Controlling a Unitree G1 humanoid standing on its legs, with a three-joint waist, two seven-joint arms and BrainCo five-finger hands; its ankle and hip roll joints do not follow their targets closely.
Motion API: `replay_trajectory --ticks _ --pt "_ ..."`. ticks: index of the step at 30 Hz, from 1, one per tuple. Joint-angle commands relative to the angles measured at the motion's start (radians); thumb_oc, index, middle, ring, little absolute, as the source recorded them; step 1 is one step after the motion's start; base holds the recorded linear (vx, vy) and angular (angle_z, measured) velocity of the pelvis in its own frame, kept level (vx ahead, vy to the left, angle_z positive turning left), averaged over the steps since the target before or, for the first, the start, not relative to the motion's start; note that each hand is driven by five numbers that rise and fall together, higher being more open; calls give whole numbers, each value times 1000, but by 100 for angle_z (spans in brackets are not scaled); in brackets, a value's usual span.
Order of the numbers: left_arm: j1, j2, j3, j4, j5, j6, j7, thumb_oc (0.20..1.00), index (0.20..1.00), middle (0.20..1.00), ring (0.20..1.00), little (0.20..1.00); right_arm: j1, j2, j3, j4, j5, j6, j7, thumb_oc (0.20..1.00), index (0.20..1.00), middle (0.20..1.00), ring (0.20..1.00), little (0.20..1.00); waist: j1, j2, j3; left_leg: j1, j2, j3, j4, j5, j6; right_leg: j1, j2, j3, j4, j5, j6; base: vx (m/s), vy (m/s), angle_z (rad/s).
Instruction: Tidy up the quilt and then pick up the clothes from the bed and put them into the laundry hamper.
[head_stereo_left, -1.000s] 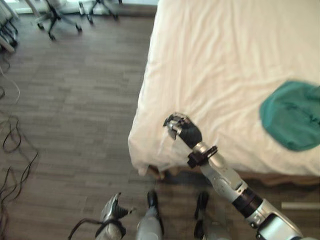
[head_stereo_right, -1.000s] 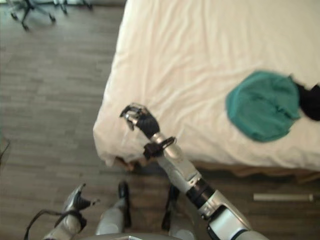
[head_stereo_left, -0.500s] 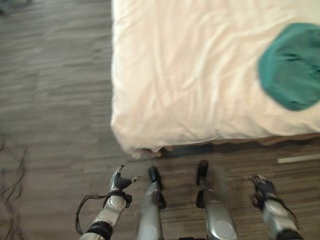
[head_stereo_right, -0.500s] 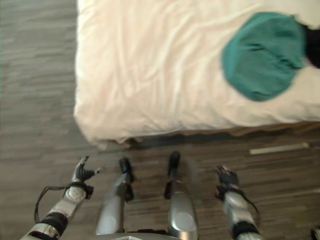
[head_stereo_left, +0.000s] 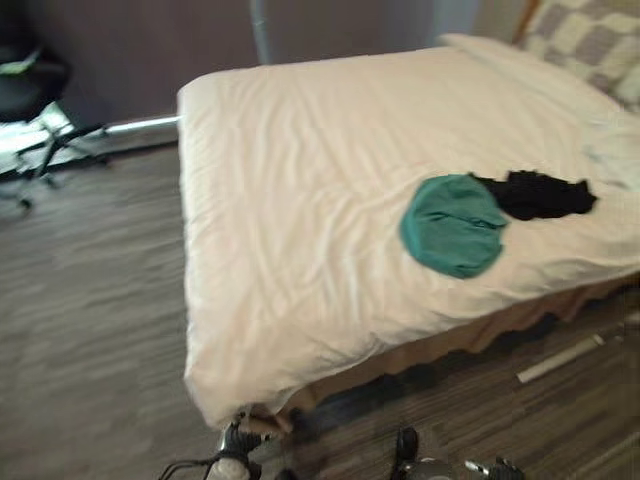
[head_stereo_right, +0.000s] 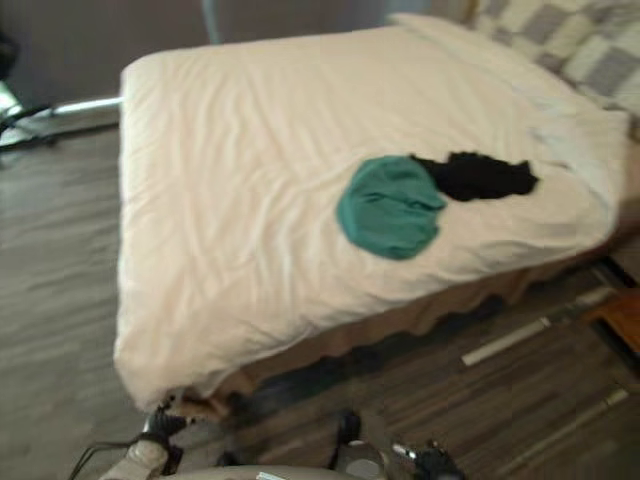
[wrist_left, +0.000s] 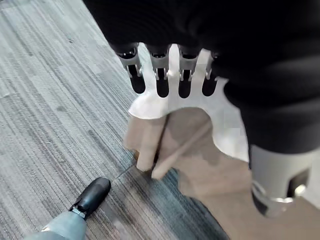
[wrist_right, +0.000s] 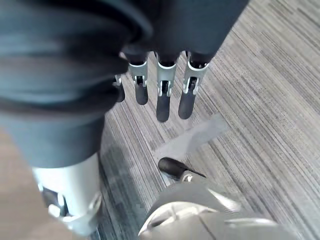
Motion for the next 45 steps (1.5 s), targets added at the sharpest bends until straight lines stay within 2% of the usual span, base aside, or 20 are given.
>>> replay_trajectory --ticks 1,3,4,5,6,7,11,12,13,19,21,24,26,29,32,34,37,41,42,45 --pt "-84 19 -46 36 86 -28 -39 1000 1000 1000 1000 1000 -37 -34 28 7 -59 -20 3 1000 1000 1000 1000 1000 -12 -5 65 45 -33 -32 135 -122 42 42 54 114 16 -113 44 204 -202 -102" --pt "-85 15 -53 48 93 -31 -49 1000 1000 1000 1000 1000 -37 -37 44 18 -74 -18 2 1000 1000 1000 1000 1000 -4 -7 67 29 8 -19 267 -102 17 65 88 134 -24 -125 19 234 -203 -127" --pt "-91 15 -81 16 103 -40 -53 1000 1000 1000 1000 1000 -45 -46 97 21 -136 -16 -13 1000 1000 1000 1000 1000 23 -24 98 -45 79 -109 539 6 -9 120 139 185 -80 -145 -25 236 -221 -120" --pt "-91 16 -82 14 103 -39 -53 1000 1000 1000 1000 1000 -45 -45 96 21 -136 -16 -13 1000 1000 1000 1000 1000 24 -21 100 -52 90 -115 554 3 -15 123 148 184 -84 -146 -29 310 -230 -138" --pt "-96 15 -89 9 101 -40 -53 1000 1000 1000 1000 1000 -59 -50 122 20 -162 -9 -18 1000 1000 1000 1000 1000 42 -29 112 -86 73 -186 643 34 -9 135 163 216 -102 -151 -43 154 -7 -193" --pt "-120 1 -106 2 94 -50 -40 1000 1000 1000 1000 1000 -78 -58 159 24 -197 -4 -26 1000 1000 1000 1000 1000 91 -55 135 -243 -71 -370 712 -40 59 149 162 320 -137 -128 -44 215 44 -199" --pt "-133 -25 -104 -6 76 -60 -23 1000 1000 1000 1000 1000 -88 -56 195 41 -233 -7 -39 1000 1000 1000 1000 1000 140 -42 150 -316 -114 -484 447 -99 74 197 163 451 -191 -138 17 280 155 -217" --pt "-133 -25 -104 -6 76 -60 -23 1000 1000 1000 1000 1000 -89 -56 195 41 -233 -7 -39 1000 1000 1000 1000 1000 140 -44 150 -313 -116 -482 439 -94 75 196 160 452 -192 -136 17 421 251 -157" --pt "-143 -32 -106 -1 85 -59 -18 1000 1000 1000 1000 1000 -93 -59 191 52 -237 -5 -52 1000 1000 1000 1000 1000 151 -25 146 -293 -112 -500 228 -30 54 220 170 500 -217 -139 28 245 170 -120" --pt "-131 -22 -101 66 115 -35 -19 1000 1000 1000 1000 1000 -57 -56 161 61 -218 -13 -44 1000 1000 1000 1000 1000 142 -18 123 -241 -173 -495 141 -34 99 225 174 557 -22 -194 49 438 229 -127" --pt "-170 0 -85 43 80 -24 -10 1000 1000 1000 1000 1000 -75 -53 134 26 -190 -12 -46 1000 1000 1000 1000 1000 98 -9 167 -156 -183 -426 119 -72 130 37 103 501 350 -43 148 361 216 9" --pt "-187 18 -103 22 90 -26 5 1000 1000 1000 1000 1000 -84 -41 108 -2 -152 -21 -59 1000 1000 1000 1000 1000 50 26 199 -65 -167 -399 44 -83 130 -128 99 459 468 -24 144 386 75 -21" --pt "-232 8 -103 72 116 -28 9 1000 1000 1000 1000 1000 -80 -22 99 6 -146 -19 -75 1000 1000 1000 1000 1000 -9 27 181 69 -187 -359 -2 -189 90 -174 84 297 -67 -23 126 1074 -154 18" --pt "-216 -12 -103 119 159 -30 14 1000 1000 1000 1000 1000 -79 -21 116 8 -163 -21 -79 1000 1000 1000 1000 1000 -13 48 157 163 -183 -328 32 -269 77 -147 92 259 -131 3 107 706 -107 -14" --pt "-191 -17 -86 125 144 -36 16 1000 1000 1000 1000 1000 -68 -40 127 12 -173 -24 -77 1000 1000 1000 1000 1000 -18 69 147 98 -105 -328 393 -96 6 -59 150 259 -155 11 50 520 -205 -55" --pt "-178 -5 -84 74 123 -38 21 1000 1000 1000 1000 1000 -72 -51 140 -9 -177 -32 -86 1000 1000 1000 1000 1000 17 25 171 -81 -99 -396 748 49 -4 14 155 261 -193 1 -12 391 -273 -3" --pt "-185 6 -76 24 86 -41 36 1000 1000 1000 1000 1000 -91 -58 155 -26 -180 -31 -83 1000 1000 1000 1000 1000 57 -10 184 -216 -112 -435 900 0 29 69 151 301 -215 -21 -26 341 -63 -75" --pt "-148 3 -49 -26 49 -51 47 1000 1000 1000 1000 1000 -112 -62 206 -36 -217 -29 -73 1000 1000 1000 1000 1000 160 -13 179 -339 -169 -477 680 -83 75 159 161 419 -227 -82 2 538 201 -109" --pt "-200 -23 -46 46 51 -40 60 1000 1000 1000 1000 1000 -124 -53 230 -30 -243 -26 -73 1000 1000 1000 1000 1000 171 -6 150 -312 -179 -454 387 -88 90 208 170 446 -227 -112 22 554 157 -110" --pt "-151 -38 -58 36 94 -26 68 1000 1000 1000 1000 1000 -99 -39 209 -21 -234 -36 -101 1000 1000 1000 1000 1000 175 4 140 -316 -131 -200 181 16 73 286 204 394 -227 -166 18 538 79 -97"
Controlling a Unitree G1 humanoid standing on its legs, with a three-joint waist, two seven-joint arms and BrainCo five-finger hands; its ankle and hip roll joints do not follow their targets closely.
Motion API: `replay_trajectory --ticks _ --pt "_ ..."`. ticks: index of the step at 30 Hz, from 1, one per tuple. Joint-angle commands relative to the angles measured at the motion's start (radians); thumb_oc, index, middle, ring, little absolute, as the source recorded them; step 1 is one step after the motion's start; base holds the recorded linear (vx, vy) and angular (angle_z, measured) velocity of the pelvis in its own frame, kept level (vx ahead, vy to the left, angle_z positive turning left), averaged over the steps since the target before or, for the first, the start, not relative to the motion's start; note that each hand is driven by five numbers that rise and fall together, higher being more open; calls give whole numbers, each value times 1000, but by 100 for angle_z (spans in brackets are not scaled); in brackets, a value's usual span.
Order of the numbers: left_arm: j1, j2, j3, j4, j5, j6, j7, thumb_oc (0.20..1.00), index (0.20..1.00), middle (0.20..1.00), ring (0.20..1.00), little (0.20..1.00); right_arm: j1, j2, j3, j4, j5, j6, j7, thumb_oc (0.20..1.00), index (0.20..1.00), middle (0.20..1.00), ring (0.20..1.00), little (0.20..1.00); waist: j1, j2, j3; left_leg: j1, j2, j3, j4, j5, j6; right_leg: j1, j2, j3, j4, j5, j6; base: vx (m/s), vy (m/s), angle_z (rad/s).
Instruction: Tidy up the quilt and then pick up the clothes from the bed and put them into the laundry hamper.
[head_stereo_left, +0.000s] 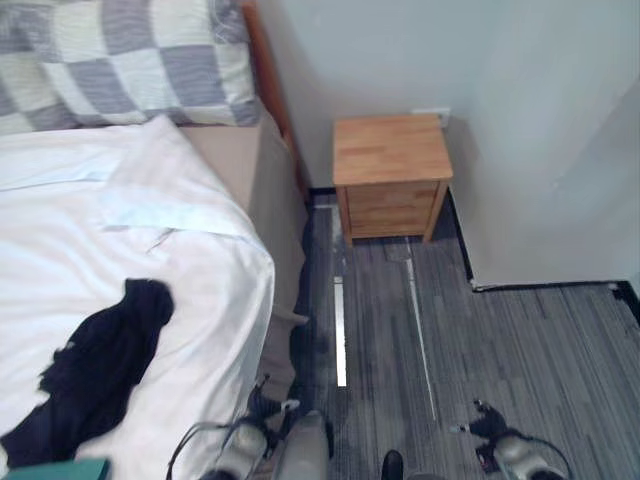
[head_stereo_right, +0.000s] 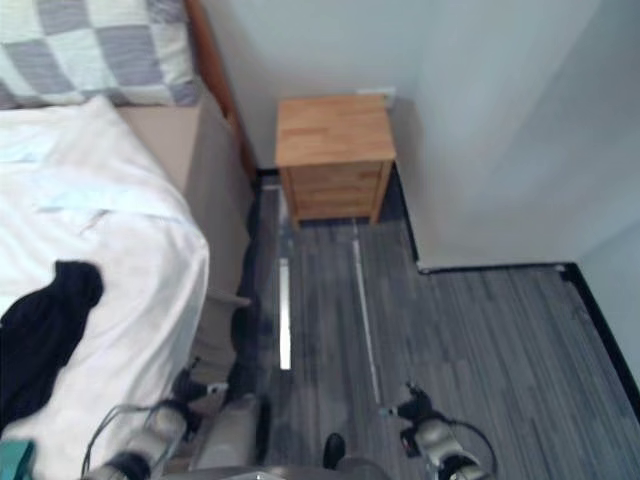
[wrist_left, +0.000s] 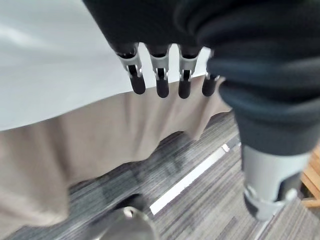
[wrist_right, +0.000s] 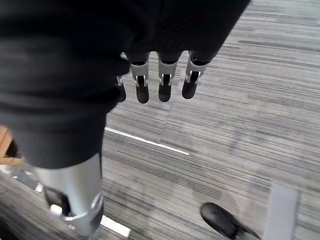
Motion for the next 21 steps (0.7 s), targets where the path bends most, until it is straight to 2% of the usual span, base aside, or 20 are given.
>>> replay_trajectory --ticks 1,2,3,4,5,6,7,8,10,12,14,15,16,17,18,20,21 --pt "21 -38 -40 -37 22 6 54 1000 1000 1000 1000 1000 46 4 -72 -1 12 -4 -47 1000 1000 1000 1000 1000 24 44 36 114 51 202 -30 63 -12 -34 -3 -84 4 6 46 355 31 -79" --pt "23 -37 -41 -38 22 7 55 1000 1000 1000 1000 1000 47 5 -72 -1 13 -5 -47 1000 1000 1000 1000 1000 26 43 37 118 49 204 -33 63 -11 -31 -5 -83 4 5 48 414 52 -31" --pt "19 -14 -37 -30 42 25 37 1000 1000 1000 1000 1000 42 5 -60 -3 2 -4 -33 1000 1000 1000 1000 1000 26 33 28 146 33 221 -63 55 13 -38 3 -95 66 6 59 479 164 40" --pt "21 -6 -28 -34 25 20 52 1000 1000 1000 1000 1000 49 25 -69 -3 4 -4 -31 1000 1000 1000 1000 1000 30 21 15 186 -18 191 -96 31 54 -80 -33 -134 295 36 137 619 236 101" --pt "34 -4 -24 -37 26 19 46 1000 1000 1000 1000 1000 49 29 -83 -2 2 -4 -29 1000 1000 1000 1000 1000 27 23 19 221 -37 187 -105 7 77 -129 -85 -158 432 106 212 426 199 126" --pt "34 -4 -24 -37 26 19 46 1000 1000 1000 1000 1000 49 29 -83 -2 2 -4 -29 1000 1000 1000 1000 1000 26 21 18 220 -41 186 -106 7 79 -133 -89 -159 439 102 213 303 137 136" --pt "42 -3 -25 -68 2 25 38 1000 1000 1000 1000 1000 33 21 -100 -22 14 3 -34 1000 1000 1000 1000 1000 13 55 36 271 -30 157 -137 15 106 -258 -132 -154 677 219 221 311 77 129" --pt "51 -8 -23 -63 -6 25 41 1000 1000 1000 1000 1000 25 20 -105 -35 14 1 -38 1000 1000 1000 1000 1000 5 71 43 311 -29 118 -161 13 109 -304 -130 -137 736 217 216 428 51 160" --pt "53 -9 -31 -35 -1 18 42 1000 1000 1000 1000 1000 21 11 -99 -76 8 -7 -49 1000 1000 1000 1000 1000 -17 77 53 355 -35 37 -171 2 105 -360 -116 -94 689 163 176 408 -88 144" --pt "57 -3 -23 -17 -3 9 46 1000 1000 1000 1000 1000 17 -8 -94 -140 -11 -12 -63 1000 1000 1000 1000 1000 -33 73 56 370 -37 -23 -164 -6 93 -375 -111 -42 567 128 151 355 -192 160" --pt "58 8 -7 24 3 -1 52 1000 1000 1000 1000 1000 14 -42 -80 -291 -51 -24 -78 1000 1000 1000 1000 1000 -45 57 45 376 -44 -94 -151 -35 76 -364 -118 57 323 108 129 411 -287 166" --pt "56 12 6 40 0 -5 59 1000 1000 1000 1000 1000 13 -58 -83 -375 -64 -30 -85 1000 1000 1000 1000 1000 -51 51 40 381 -44 -136 -146 -48 69 -361 -135 119 214 125 129 518 -334 161" --pt "54 19 19 55 -4 -10 68 1000 1000 1000 1000 1000 13 -83 -80 -466 -92 -34 -90 1000 1000 1000 1000 1000 -62 44 35 388 -47 -203 -140 -64 63 -368 -156 224 131 160 138 358 -231 171" --pt "54 19 19 55 -4 -10 68 1000 1000 1000 1000 1000 14 -83 -80 -467 -93 -33 -90 1000 1000 1000 1000 1000 -64 44 34 386 -48 -204 -140 -64 63 -367 -157 223 127 163 139 479 -365 206" --pt "64 29 44 55 -4 -16 76 1000 1000 1000 1000 1000 18 -129 -86 -644 -143 -38 -81 1000 1000 1000 1000 1000 -71 28 34 415 -39 -292 -132 -96 55 -391 -156 357 65 209 159 285 -243 178" --pt "68 35 59 59 -3 -21 74 1000 1000 1000 1000 1000 9 -146 -88 -707 -167 -47 -84 1000 1000 1000 1000 1000 -65 17 32 415 -37 -316 -119 -107 42 -380 -168 330 40 219 170 368 -355 211" --pt "95 49 80 90 18 -26 84 1000 1000 1000 1000 1000 -30 -186 -89 -792 -212 -67 -86 1000 1000 1000 1000 1000 -57 -4 16 428 -36 -360 -95 -136 33 -343 -187 273 22 230 174 470 -469 213"
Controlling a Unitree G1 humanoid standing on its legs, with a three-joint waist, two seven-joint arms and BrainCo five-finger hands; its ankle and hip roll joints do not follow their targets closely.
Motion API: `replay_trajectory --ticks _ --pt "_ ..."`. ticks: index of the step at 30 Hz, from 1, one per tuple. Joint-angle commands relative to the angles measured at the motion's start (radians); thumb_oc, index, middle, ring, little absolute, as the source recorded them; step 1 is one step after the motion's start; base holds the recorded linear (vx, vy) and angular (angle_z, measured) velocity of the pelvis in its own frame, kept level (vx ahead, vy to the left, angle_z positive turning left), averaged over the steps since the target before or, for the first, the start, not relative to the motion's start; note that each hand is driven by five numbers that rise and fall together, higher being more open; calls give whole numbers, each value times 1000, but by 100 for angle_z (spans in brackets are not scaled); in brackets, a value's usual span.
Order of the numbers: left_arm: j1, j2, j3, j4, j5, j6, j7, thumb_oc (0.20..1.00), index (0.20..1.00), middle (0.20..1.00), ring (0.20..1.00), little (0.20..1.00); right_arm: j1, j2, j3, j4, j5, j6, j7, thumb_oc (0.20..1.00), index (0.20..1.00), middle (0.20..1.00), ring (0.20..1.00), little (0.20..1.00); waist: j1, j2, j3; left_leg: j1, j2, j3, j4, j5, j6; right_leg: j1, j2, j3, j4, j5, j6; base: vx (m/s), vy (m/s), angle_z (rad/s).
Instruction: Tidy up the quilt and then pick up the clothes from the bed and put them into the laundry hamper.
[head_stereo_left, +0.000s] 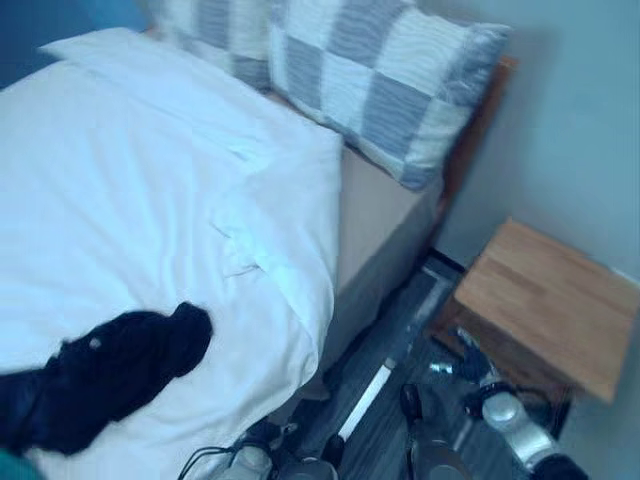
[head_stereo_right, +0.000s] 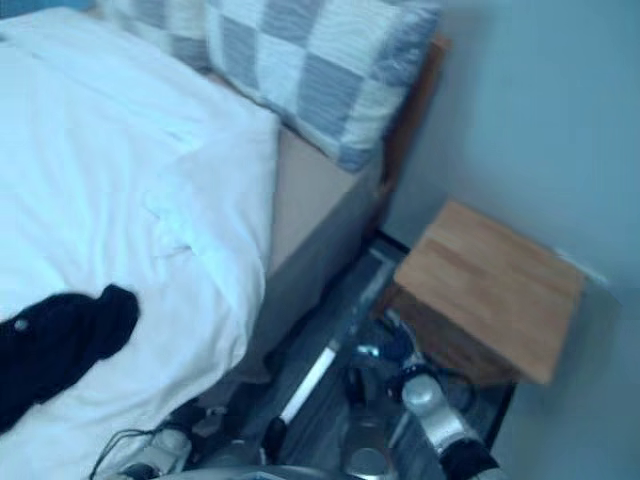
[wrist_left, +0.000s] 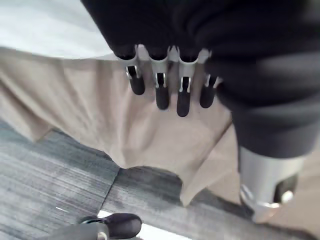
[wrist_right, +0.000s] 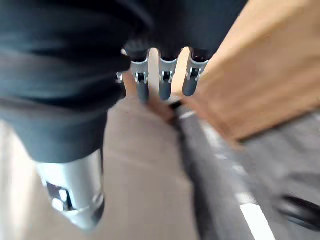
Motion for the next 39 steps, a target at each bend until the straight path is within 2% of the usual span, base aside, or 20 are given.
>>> replay_trajectory --ticks 1,4,6,7,8,9,10,11,12,13,14,15,18,20,23,26,29,30,35,39 --pt "41 80 12 22 20 -17 44 1000 1000 1000 1000 1000 -130 -74 -45 -88 -119 -64 -20 1000 1000 1000 1000 1000 40 -22 -14 38 48 217 7 -64 -19 -21 -54 -94 20 5 75 364 -348 156" --pt "73 75 33 34 16 -23 50 1000 1000 1000 1000 1000 -177 -109 -43 -159 -128 -85 -11 1000 1000 1000 1000 1000 45 -21 -27 38 79 200 40 -84 -39 10 -28 -103 6 -8 65 289 -303 68" --pt "83 63 45 39 -9 -23 54 1000 1000 1000 1000 1000 -254 -153 -34 -183 -145 -91 -25 1000 1000 1000 1000 1000 56 -18 -24 11 110 210 79 -59 -72 40 -23 -168 0 -24 48 152 -246 36" --pt "78 62 38 37 -15 -23 60 1000 1000 1000 1000 1000 -303 -185 -30 -187 -151 -89 -36 1000 1000 1000 1000 1000 60 -14 -20 -10 137 249 86 -37 -86 55 -24 -210 0 -44 39 120 -246 59" --pt "72 63 28 31 -14 -23 57 1000 1000 1000 1000 1000 -337 -214 -32 -182 -149 -86 -44 1000 1000 1000 1000 1000 52 -12 -20 -31 163 320 78 -24 -94 69 -31 -254 0 -70 34 85 -267 115" --pt "51 76 16 10 -16 -21 59 1000 1000 1000 1000 1000 -394 -273 -33 -184 -146 -75 -67 1000 1000 1000 1000 1000 39 -19 -4 -86 202 471 96 17 -100 88 -44 -320 0 -91 27 35 -170 140" --pt "50 76 16 10 -16 -21 59 1000 1000 1000 1000 1000 -396 -273 -33 -183 -146 -75 -68 1000 1000 1000 1000 1000 37 -20 -6 -90 201 469 95 20 -100 84 -45 -321 0 -90 27 -30 -240 217" --pt "31 88 1 -12 -12 -18 48 1000 1000 1000 1000 1000 -431 -331 -48 -184 -140 -70 -85 1000 1000 1000 1000 1000 11 -17 -1 -135 231 665 118 33 -92 95 -43 -398 0 -111 15 5 -196 203" --pt "26 95 -2 -21 -15 -19 41 1000 1000 1000 1000 1000 -444 -359 -57 -186 -135 -68 -93 1000 1000 1000 1000 1000 -4 -9 -3 -145 242 761 128 25 -98 102 -36 -434 0 -134 12 13 -197 186" --pt "25 94 -2 -22 -15 -19 41 1000 1000 1000 1000 1000 -445 -361 -56 -186 -134 -69 -93 1000 1000 1000 1000 1000 -5 -7 -3 -147 243 759 131 24 -99 101 -35 -435 0 -135 12 28 -94 150" --pt "28 102 -6 -26 -6 -12 28 1000 1000 1000 1000 1000 -475 -404 -61 -173 -146 -56 -102 1000 1000 1000 1000 1000 -21 14 0 -162 280 894 90 79 -117 95 -26 -497 0 -137 10 -6 -35 124" --pt "29 100 -6 -27 -6 -11 28 1000 1000 1000 1000 1000 -477 -405 -60 -172 -146 -56 -103 1000 1000 1000 1000 1000 -22 15 0 -158 278 895 82 85 -118 95 -25 -497 0 -137 10 12 -43 138" --pt "14 124 -6 -23 -2 -10 25 1000 1000 1000 1000 1000 -594 -433 -26 -153 -143 -51 -115 1000 1000 1000 1000 1000 -13 18 32 -176 288 902 -6 152 -138 46 -17 -541 4 -120 6 -25 -54 80" --pt "-2 148 -5 -15 -4 -13 30 1000 1000 1000 1000 1000 -709 -443 25 -86 -133 -41 -130 1000 1000 1000 1000 1000 1 16 54 -195 286 897 -56 182 -142 -10 -11 -536 10 -104 7 -64 8 66" --pt "-21 161 3 -2 -20 -19 39 1000 1000 1000 1000 1000 -801 -453 65 -10 -120 -36 -140 1000 1000 1000 1000 1000 10 14 77 -226 296 902 -78 217 -151 -71 -13 -532 45 -102 5 -44 -34 30" --pt "-42 192 -12 13 -33 -33 48 1000 1000 1000 1000 1000 -945 -476 142 121 -126 -19 -159 1000 1000 1000 1000 1000 33 22 132 -296 323 910 -82 255 -164 -166 -29 -533 123 -120 1 -58 -30 7" --pt "-97 198 -29 15 -38 -34 51 1000 1000 1000 1000 1000 -1011 -469 199 171 -134 -17 -168 1000 1000 1000 1000 1000 30 28 157 -343 337 915 -83 271 -173 -225 -34 -534 155 -120 3 -73 -7 -1" --pt "-105 196 -28 -19 -63 -60 51 1000 1000 1000 1000 1000 -1048 -462 218 251 -129 1 -172 200 200 200 200 200 42 42 169 -384 345 906 -87 283 -178 -276 -37 -535 176 -119 4 -56 -21 -4" --pt "-87 174 -35 -60 -115 -66 41 1000 1000 1000 1000 1000 -1086 -440 266 433 -118 13 -164 200 200 200 200 200 56 60 176 -443 353 873 -89 299 -186 -329 -33 -542 201 -133 -1 -29 -40 1" --pt "-93 151 -21 -72 -128 -57 40 1000 1000 1000 1000 1000 -930 -415 186 376 -93 10 -166 200 200 200 200 200 43 65 171 -413 353 860 -85 297 -187 -285 -21 -544 186 -152 -15 33 -19 6"
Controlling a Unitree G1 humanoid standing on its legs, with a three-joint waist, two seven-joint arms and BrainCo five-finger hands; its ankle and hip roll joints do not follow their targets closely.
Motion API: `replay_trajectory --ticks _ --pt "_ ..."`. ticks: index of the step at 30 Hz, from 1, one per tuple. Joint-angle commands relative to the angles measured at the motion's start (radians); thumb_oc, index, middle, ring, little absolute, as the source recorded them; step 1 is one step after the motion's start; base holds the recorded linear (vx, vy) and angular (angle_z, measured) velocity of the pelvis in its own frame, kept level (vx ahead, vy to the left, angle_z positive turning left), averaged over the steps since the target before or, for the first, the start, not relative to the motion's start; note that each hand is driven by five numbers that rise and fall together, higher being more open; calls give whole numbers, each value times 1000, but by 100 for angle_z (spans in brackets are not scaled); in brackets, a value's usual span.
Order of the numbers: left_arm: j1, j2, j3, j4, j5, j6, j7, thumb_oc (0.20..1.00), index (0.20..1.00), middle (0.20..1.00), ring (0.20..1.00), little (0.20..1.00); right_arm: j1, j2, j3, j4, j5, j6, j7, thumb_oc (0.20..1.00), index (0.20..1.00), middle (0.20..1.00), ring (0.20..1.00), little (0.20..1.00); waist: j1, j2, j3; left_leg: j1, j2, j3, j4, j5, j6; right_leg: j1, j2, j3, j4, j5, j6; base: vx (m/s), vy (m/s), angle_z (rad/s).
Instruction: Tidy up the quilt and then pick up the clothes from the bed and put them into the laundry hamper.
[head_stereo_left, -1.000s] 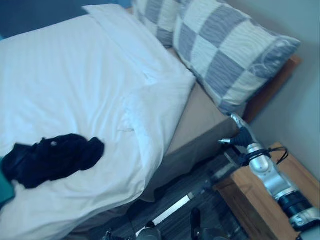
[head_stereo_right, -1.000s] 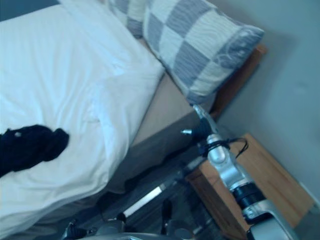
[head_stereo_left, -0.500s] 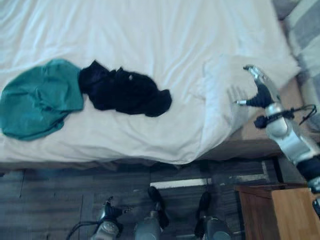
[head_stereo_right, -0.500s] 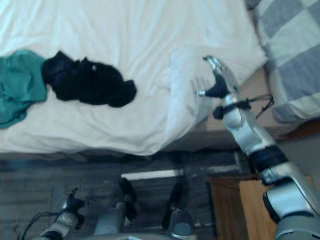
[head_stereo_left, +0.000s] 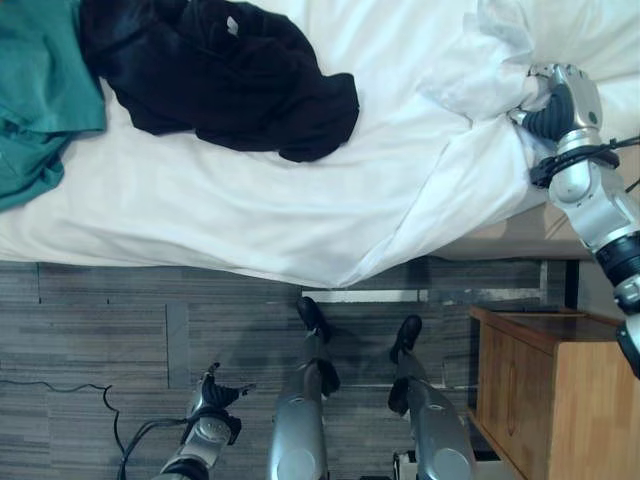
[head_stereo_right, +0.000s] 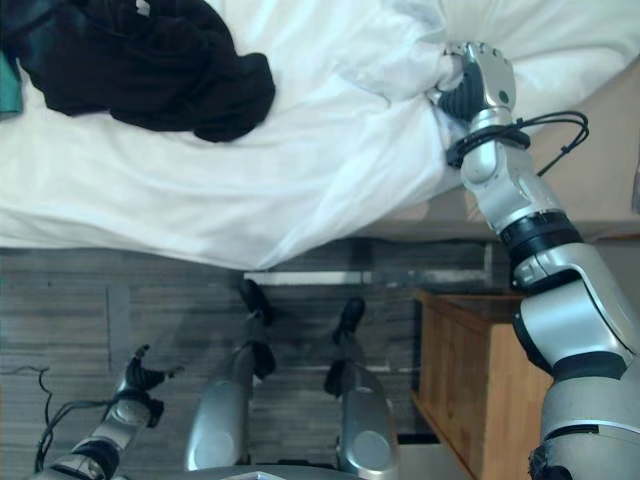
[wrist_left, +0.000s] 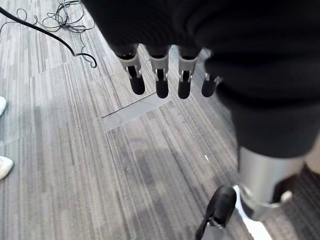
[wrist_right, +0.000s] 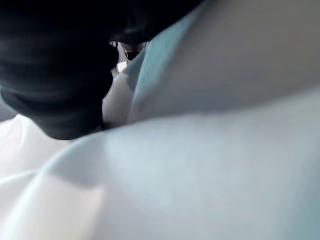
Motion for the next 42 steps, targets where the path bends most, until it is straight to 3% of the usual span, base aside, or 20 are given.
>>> replay_trajectory --ticks 1,6,7,8,9,17,21,22,23,24,27,30,36,42 --pt "-22 -21 -1 -2 -48 16 7 1000 1000 1000 1000 1000 191 6 -66 -6 33 16 5 200 200 200 200 200 -9 18 -12 140 143 -19 -40 13 -210 -12 -30 46 149 -188 40 68 4 12" --pt "0 -58 15 -23 -25 50 -7 1000 1000 1000 1000 1000 686 72 -360 -177 100 0 19 200 200 200 200 200 -50 6 -58 273 125 -27 -32 -30 -195 152 -15 50 84 -197 32 126 17 14" --pt "-4 -58 20 -25 -17 58 -10 1000 1000 1000 1000 1000 766 90 -408 -178 131 -1 32 307 307 307 307 307 -64 3 -70 298 120 -23 -28 -42 -193 176 -15 51 76 -195 33 86 33 8" --pt "-3 -57 19 -25 -17 58 -10 1000 1000 1000 1000 1000 768 91 -410 -179 130 -1 32 533 533 533 533 533 -62 3 -70 299 120 -23 -28 -42 -193 177 -15 51 76 -194 33 121 70 -3" --pt "-16 -62 21 -15 0 67 -17 1000 1000 1000 1000 1000 883 137 -479 -154 210 -9 61 1000 1000 1000 1000 1000 -91 -10 -96 341 105 -20 -22 -65 -185 219 -16 59 64 -191 34 121 68 -29" --pt "-1 -40 53 42 18 108 -53 1000 1000 1000 1000 1000 1085 251 -655 95 380 38 114 1000 1000 1000 1000 1000 -159 -33 -212 447 71 5 -38 -108 -173 298 -27 84 25 -164 59 92 58 -11" --pt "9 -17 66 36 0 109 -67 1000 1000 1000 1000 1000 1115 212 -729 91 418 45 102 1000 1000 1000 1000 1000 -174 -32 -235 463 64 13 -41 -117 -172 305 -31 93 17 -153 69 35 47 -2" --pt "18 -8 70 17 -6 103 -72 1000 1000 1000 1000 1000 1128 158 -773 -3 401 35 81 1000 1000 1000 1000 1000 -180 -31 -237 466 62 18 -41 -120 -170 300 -36 100 18 -150 72 7 35 -2" --pt "21 -7 70 9 -7 100 -72 1000 1000 1000 1000 1000 1122 136 -786 -62 392 24 73 909 909 909 909 909 -183 -31 -234 465 60 20 -40 -119 -170 295 -37 104 20 -148 73 -2 38 -1" --pt "23 -10 66 4 -3 97 -72 1000 1000 1000 1000 1000 1111 111 -796 -123 372 15 59 200 200 200 200 200 -182 -30 -230 464 59 23 -40 -120 -168 289 -38 107 22 -146 74 -21 15 -7" --pt "34 -17 51 -17 10 83 -76 1000 1000 1000 1000 1000 1031 26 -806 -294 287 -21 8 200 200 200 200 200 -173 -25 -217 457 61 30 -39 -116 -168 272 -39 113 20 -142 73 -23 -6 -23" --pt "22 -32 30 -26 13 73 -70 1000 1000 1000 1000 1000 910 -1 -778 -423 227 -36 -44 200 200 200 200 200 -157 -13 -187 441 70 28 -38 -105 -172 253 -38 118 18 -140 70 -56 -34 -13" --pt "-2 -58 1 -26 14 72 -48 1000 1000 1000 1000 1000 673 32 -667 -608 105 -21 -118 200 200 200 200 200 -116 14 -133 407 91 16 -38 -76 -183 233 -31 111 21 -148 59 -42 -40 1" --pt "8 -66 -7 -16 12 72 -35 1000 1000 1000 1000 1000 522 91 -564 -624 13 26 -160 200 200 200 200 200 -86 31 -101 394 106 1 -38 -58 -192 233 -20 101 19 -157 49 -3 -51 1"
